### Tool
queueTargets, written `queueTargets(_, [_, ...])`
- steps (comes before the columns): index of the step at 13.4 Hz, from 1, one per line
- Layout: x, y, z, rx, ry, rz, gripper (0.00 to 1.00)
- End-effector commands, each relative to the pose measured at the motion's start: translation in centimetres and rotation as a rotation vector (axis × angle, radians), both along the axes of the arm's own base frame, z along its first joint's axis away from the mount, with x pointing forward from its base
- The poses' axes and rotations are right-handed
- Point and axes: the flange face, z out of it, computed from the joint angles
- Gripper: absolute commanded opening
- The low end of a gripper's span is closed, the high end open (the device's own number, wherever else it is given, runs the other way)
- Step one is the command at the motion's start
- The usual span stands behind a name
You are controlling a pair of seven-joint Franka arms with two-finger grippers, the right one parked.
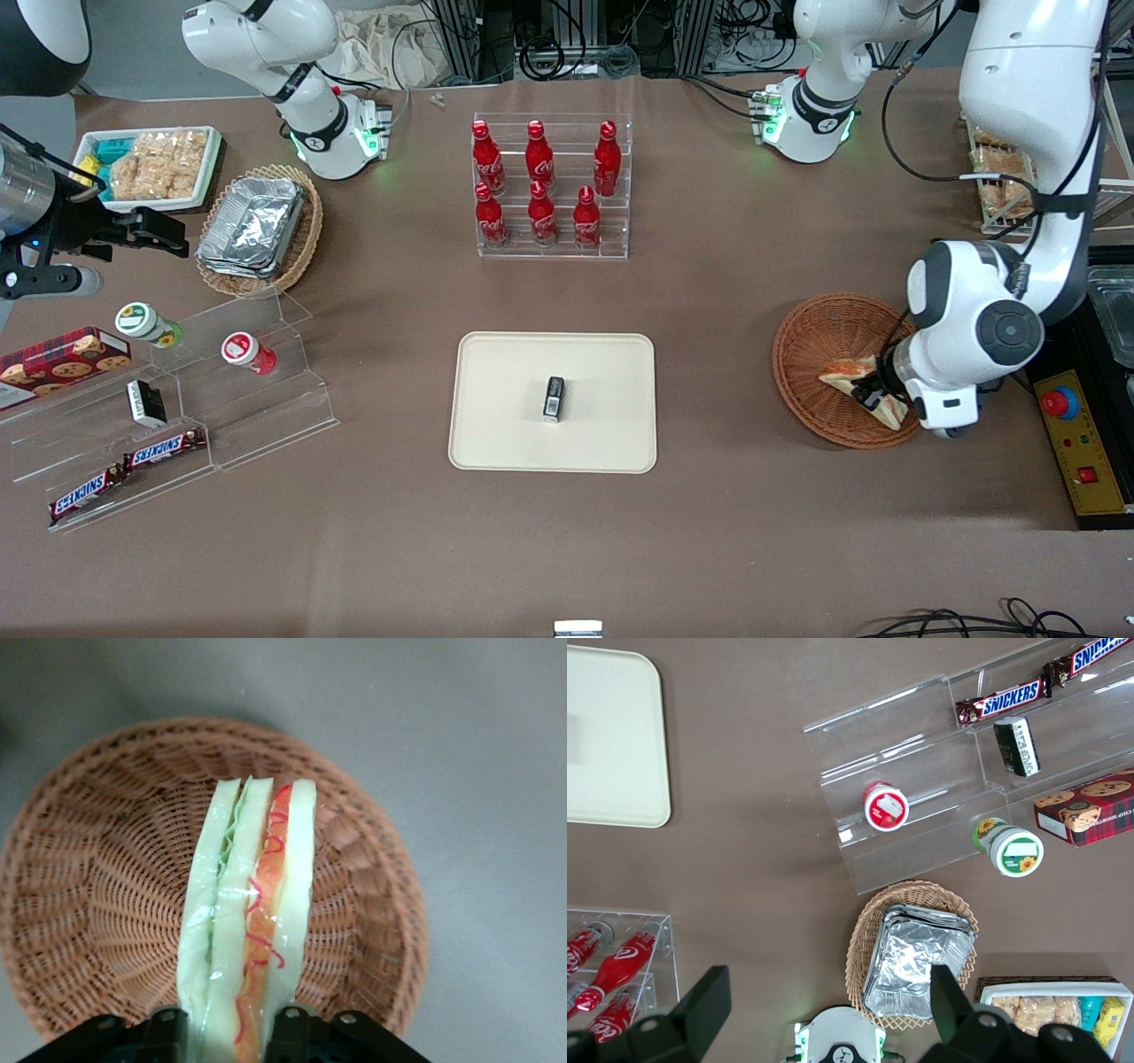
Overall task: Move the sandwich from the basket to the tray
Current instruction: 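Lift the sandwich out of the basket with the left gripper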
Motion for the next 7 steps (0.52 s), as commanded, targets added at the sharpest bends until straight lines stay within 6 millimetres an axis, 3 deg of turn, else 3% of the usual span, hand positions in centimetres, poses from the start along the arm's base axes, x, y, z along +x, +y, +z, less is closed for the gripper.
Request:
queueTargets(1, [2.0, -0.1, 5.8, 0.024, 0.004, 0.013, 0.00])
queueTargets(3, [3.1, -0.5, 9.7, 0.012, -0.010, 0.007, 0.00])
queueTargets(7, [4.2, -5.9, 17.0, -0.036, -0.035, -0.074, 0.00])
